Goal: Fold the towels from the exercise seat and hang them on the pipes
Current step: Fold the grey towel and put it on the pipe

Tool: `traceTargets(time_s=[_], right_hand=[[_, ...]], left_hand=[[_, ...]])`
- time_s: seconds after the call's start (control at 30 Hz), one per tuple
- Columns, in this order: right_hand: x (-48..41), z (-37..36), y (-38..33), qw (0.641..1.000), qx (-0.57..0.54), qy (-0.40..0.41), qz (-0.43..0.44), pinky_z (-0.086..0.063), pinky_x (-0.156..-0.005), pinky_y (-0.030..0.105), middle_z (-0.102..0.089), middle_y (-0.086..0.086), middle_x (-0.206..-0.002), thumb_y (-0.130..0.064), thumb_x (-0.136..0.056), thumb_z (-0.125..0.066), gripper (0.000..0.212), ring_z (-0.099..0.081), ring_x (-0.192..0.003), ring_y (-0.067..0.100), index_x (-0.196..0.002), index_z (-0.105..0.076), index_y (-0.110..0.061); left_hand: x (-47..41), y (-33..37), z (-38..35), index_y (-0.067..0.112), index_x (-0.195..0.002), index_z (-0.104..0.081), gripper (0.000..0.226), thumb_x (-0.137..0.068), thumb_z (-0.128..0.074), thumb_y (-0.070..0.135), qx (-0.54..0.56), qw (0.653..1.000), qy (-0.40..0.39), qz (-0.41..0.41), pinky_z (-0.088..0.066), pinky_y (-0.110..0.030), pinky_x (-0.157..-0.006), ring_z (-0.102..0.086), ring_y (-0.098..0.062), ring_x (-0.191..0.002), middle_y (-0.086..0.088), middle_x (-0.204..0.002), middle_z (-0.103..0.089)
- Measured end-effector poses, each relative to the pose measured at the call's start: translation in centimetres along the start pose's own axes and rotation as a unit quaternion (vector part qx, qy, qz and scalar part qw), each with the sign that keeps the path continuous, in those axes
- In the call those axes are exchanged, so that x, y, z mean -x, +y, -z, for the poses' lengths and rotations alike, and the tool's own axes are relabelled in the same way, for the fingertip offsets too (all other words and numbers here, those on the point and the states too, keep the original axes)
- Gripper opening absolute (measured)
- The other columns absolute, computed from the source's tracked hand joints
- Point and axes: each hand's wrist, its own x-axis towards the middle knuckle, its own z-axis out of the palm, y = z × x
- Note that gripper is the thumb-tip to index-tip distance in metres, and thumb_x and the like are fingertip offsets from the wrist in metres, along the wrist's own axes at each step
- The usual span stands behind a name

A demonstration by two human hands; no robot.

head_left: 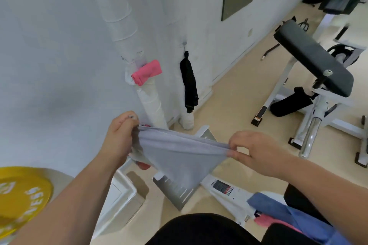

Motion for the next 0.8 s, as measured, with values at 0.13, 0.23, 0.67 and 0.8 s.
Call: traceTargets(time_s=[0.13,0.23,0.67,0.8], right_hand=[[-0.4,3.7,1.2,0.998,-0.043,0.040,-0.031,-0.040,-0.070,0.009,-0.069,-0.015,-0.085,-0.060,-0.093,-0.053,0.032,-0.061,-0.082,-0.001,-0.078,-0.062,-0.033],[-0.6,5.0,2.3,0.982,-0.170,0.035,-0.078,-0.048,-0.070,0.012,-0.072,-0.011,-0.080,-0.030,-0.089,-0.073,0.022,-0.067,-0.078,0.004,-0.069,-0.061,-0.031],[0.0,4.1,3.6,0.827,-0.515,0.069,-0.214,-0.058,-0.069,0.023,-0.079,0.008,-0.095,-0.002,-0.092,-0.065,0.034,-0.071,-0.087,0.018,-0.122,-0.065,-0.018],[0.3,5.3,2.9,0.796,-0.566,0.101,-0.191,-0.053,-0.059,0.019,-0.075,0.004,-0.084,0.001,-0.097,-0.054,0.032,-0.068,-0.074,0.011,-0.115,-0.067,-0.022]], left_hand=[[1.5,0.4,-1.3,-0.002,-0.070,-0.033,0.023,-0.074,-0.041,0.020,0.025,0.999,0.022,0.037,-0.019,-0.034,-0.054,-0.026,-0.013,-0.059,-0.010,-0.071,-0.025],[2.4,0.6,-2.4,0.005,-0.068,-0.036,0.019,-0.085,-0.038,0.013,0.052,0.996,0.031,0.059,-0.020,-0.033,-0.054,-0.028,-0.010,-0.055,0.003,-0.062,-0.032],[4.3,0.4,-4.6,0.015,-0.070,-0.064,0.042,-0.103,-0.037,0.009,0.116,0.985,0.063,0.112,-0.044,-0.031,-0.066,-0.056,-0.013,-0.063,0.002,-0.064,-0.061],[4.5,1.0,-4.9,0.017,-0.063,-0.057,0.033,-0.092,-0.041,0.017,0.148,0.977,0.105,0.115,-0.034,-0.036,-0.067,-0.045,-0.019,-0.072,-0.005,-0.071,-0.050]])
